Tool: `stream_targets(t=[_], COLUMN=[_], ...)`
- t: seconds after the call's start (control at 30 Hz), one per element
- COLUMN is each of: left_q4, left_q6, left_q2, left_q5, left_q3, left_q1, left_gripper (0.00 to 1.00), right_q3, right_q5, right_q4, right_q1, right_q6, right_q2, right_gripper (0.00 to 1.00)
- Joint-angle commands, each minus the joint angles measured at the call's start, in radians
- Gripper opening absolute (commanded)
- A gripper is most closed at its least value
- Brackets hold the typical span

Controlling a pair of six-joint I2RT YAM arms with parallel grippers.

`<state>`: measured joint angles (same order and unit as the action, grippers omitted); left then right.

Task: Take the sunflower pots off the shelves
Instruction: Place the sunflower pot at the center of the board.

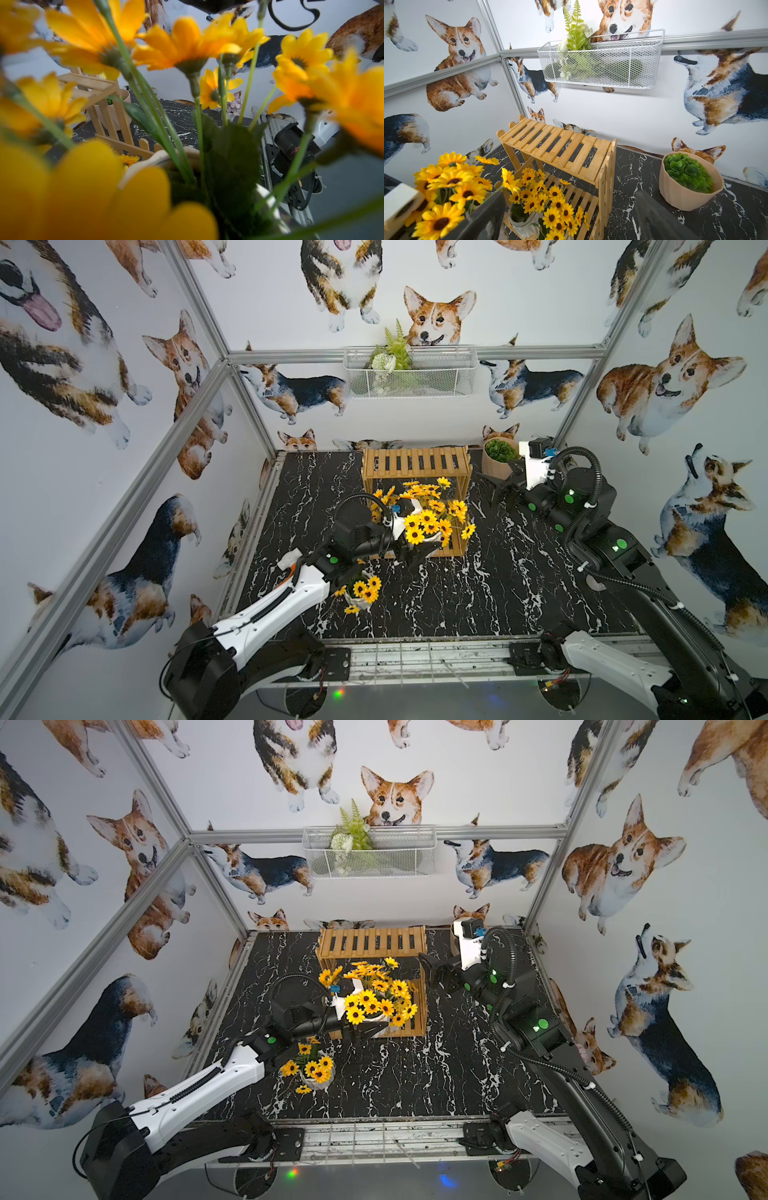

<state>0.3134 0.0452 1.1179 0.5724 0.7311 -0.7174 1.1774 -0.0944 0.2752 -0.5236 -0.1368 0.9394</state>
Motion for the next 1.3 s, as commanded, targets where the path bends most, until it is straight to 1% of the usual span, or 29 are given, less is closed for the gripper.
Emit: stream_targets(t=[0.0,0.3,0.5,0.9,1.07,1.2,1.27], left_q4=[0.143,0.235,0.376,0.636,0.653,0.654,0.656], left_q6=[0.015,0.037,0.040,-0.017,-0.029,0.023,0.033], left_q2=[0.029,0.149,0.252,0.478,0.547,0.611,0.646], left_q5=[-0.027,-0.061,-0.088,-0.086,-0.087,-0.137,-0.145], left_q3=[-0.008,0.002,-0.009,0.023,0.068,0.097,0.112], left_q1=[-0.025,-0.118,-0.188,-0.233,-0.253,-0.288,-0.302], left_gripper=[0.00,0.00,0.00,0.00,0.00,0.00,0.00], right_q3=[0.012,0.012,0.002,-0.006,-0.007,-0.013,-0.016], right_q5=[-0.020,-0.043,-0.050,-0.050,-0.050,-0.049,-0.047], right_q4=[-0.062,-0.082,-0.091,-0.083,-0.080,-0.079,-0.079], right_q1=[-0.001,-0.001,-0.001,-0.001,-0.001,-0.001,-0.001], right_q6=[-0.015,-0.032,-0.040,-0.028,-0.027,-0.025,-0.024], right_q2=[0.001,0.009,0.007,-0.008,-0.010,-0.014,-0.017], right_gripper=[1.00,1.00,1.00,1.00,1.00,1.00,1.00])
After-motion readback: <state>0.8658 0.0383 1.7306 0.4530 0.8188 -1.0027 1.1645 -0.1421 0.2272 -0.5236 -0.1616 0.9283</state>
